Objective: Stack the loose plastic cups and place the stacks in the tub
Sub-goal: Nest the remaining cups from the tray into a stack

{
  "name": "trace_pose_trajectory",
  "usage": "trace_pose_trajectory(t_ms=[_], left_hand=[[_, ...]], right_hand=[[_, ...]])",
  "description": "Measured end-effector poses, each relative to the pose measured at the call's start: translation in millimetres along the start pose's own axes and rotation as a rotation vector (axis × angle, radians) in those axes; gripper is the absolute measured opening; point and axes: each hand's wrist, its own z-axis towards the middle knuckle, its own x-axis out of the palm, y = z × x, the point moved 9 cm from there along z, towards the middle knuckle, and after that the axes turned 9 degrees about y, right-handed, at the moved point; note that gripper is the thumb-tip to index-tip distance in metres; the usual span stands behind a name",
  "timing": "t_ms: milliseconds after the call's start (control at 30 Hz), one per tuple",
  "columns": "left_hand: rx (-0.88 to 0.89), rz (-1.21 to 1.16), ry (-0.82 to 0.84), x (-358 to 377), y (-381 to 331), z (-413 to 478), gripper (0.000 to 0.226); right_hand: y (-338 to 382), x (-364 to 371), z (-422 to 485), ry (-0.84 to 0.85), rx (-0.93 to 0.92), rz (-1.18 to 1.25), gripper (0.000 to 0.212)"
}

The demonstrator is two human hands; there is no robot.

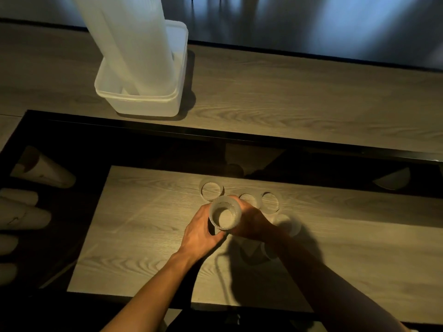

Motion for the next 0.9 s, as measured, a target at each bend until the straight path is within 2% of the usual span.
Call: trace_pose_trajectory(t_ms=[100,200,333,433,533,733,900], left_hand=[[-0.058,-0.036,0.012,8,13,3,0.085],[-0.083,-0.068,0.009,8,17,2,0.087],[-0.031,-0.068,-0.052,-15,6,-5,0.085],[0.011,-0.068,-0.123,-42,-4,-5,0.084],[0.045,-0.078,-0.172,-64,-11,2,0.080],[0.088,-0.099,-0.116,-81,-19,32,0.073],[0.070,-0.088,-0.053,-73,-8,52,0.086]], right_hand=[[-6,6,2,0.050,0.020,0.025,0.083],[-1,5,-2,0.031,0.032,0.021,0.078],[16,-12,-2,-0.019,0.030,0.006,0.082],[24,-24,13,0.036,0.101,0.055,0.088],[39,-40,27,-0.031,0.125,0.060,0.087],[38,-48,52,-0.105,0.149,0.222,0.083],[10,-37,61,-0.092,0.212,0.269,0.085]])
